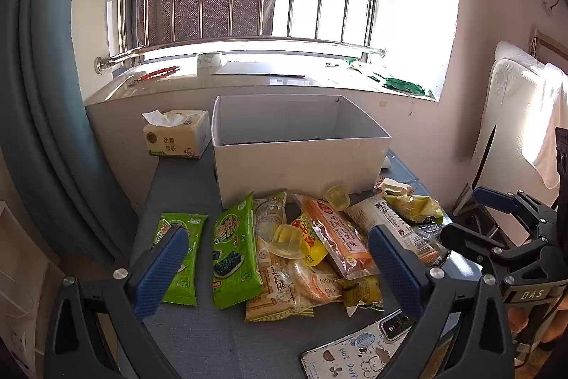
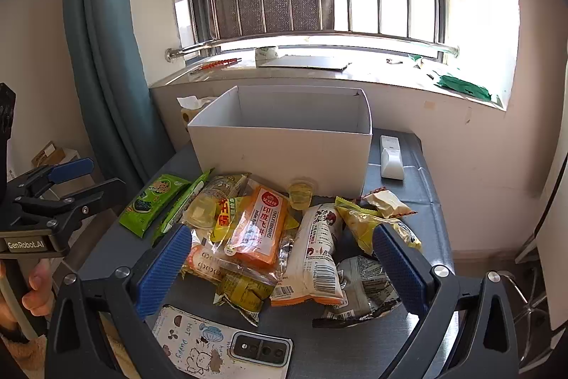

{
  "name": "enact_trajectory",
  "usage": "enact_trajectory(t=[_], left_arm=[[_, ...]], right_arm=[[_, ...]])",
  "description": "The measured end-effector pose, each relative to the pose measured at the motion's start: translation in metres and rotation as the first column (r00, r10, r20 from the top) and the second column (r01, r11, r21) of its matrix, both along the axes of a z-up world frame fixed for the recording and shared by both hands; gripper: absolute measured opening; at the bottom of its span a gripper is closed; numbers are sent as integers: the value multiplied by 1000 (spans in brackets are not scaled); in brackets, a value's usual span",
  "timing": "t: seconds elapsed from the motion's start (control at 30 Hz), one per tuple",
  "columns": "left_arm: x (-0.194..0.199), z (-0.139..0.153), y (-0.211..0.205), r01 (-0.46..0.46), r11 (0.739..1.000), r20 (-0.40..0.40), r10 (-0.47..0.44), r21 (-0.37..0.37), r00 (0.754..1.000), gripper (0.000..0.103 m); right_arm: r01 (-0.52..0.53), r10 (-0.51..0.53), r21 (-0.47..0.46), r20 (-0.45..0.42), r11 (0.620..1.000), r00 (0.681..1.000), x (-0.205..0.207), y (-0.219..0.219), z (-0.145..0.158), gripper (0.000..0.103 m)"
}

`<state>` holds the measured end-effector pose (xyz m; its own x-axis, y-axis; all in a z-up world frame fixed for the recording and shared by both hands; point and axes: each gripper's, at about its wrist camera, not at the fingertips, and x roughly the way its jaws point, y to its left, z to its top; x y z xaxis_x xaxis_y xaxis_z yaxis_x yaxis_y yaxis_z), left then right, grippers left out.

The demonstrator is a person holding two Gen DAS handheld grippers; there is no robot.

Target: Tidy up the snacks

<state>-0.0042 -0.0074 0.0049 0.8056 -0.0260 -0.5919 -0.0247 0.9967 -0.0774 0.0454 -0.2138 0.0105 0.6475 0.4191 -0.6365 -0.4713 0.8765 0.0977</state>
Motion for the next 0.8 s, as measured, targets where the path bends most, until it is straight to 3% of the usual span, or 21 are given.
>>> enact_trajectory(t=[0.8], left_arm=[[-1, -2, 0, 3, 1000, -1, -3, 3, 1000, 103]], right_arm=[[-4, 4, -1, 0, 1000, 1000, -1, -1, 0, 103]])
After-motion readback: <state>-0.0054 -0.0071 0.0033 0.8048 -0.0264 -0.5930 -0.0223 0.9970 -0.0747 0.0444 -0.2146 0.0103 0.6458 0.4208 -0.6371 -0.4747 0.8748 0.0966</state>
